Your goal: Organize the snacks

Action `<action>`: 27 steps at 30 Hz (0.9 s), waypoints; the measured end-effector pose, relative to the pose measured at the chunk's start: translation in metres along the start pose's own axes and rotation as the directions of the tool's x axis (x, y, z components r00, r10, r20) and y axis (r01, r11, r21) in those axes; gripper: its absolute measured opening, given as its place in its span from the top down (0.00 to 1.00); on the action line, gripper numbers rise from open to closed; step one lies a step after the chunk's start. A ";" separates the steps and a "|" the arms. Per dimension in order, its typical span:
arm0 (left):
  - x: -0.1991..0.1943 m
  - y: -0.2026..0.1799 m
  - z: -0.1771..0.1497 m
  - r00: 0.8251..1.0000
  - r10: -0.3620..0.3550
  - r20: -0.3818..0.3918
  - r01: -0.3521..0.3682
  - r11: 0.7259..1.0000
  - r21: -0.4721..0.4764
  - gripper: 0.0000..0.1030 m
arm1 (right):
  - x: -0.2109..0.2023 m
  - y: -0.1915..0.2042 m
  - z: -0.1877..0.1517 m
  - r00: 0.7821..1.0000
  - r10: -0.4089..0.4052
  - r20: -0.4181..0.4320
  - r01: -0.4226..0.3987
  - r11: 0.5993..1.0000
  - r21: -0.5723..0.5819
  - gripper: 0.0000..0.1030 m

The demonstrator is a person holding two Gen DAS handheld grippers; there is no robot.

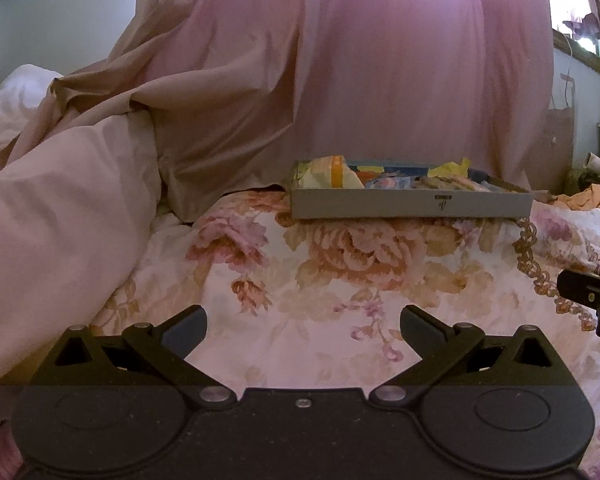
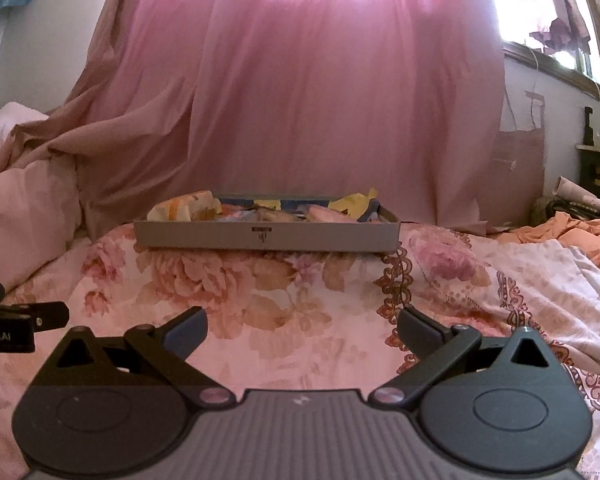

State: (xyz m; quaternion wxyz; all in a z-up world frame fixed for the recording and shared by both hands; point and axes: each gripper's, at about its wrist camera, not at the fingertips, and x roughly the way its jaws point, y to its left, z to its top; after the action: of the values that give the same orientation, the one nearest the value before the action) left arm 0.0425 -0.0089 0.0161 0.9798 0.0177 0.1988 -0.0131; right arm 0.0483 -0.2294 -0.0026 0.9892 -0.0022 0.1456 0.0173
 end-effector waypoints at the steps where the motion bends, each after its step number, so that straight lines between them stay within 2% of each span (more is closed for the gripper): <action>1: 0.000 0.000 -0.001 1.000 0.001 0.003 -0.001 1.000 0.002 0.01 | 0.000 0.000 -0.001 1.000 -0.001 0.001 0.001 1.000 -0.003 0.00; 13: -0.005 -0.001 -0.005 0.999 -0.008 0.051 0.007 1.000 0.004 0.01 | -0.001 0.004 -0.006 0.999 -0.015 0.034 0.016 1.000 -0.023 0.00; 27: -0.007 -0.001 -0.005 0.998 -0.014 0.066 0.014 1.000 0.005 0.01 | 0.000 0.007 -0.009 0.999 -0.012 0.036 0.014 0.999 -0.044 0.00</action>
State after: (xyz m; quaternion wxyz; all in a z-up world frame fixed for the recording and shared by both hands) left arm 0.0335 -0.0097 0.0139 0.9856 0.0179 0.1667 -0.0210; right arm 0.0453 -0.2227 -0.0111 0.9914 -0.0249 0.1274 0.0141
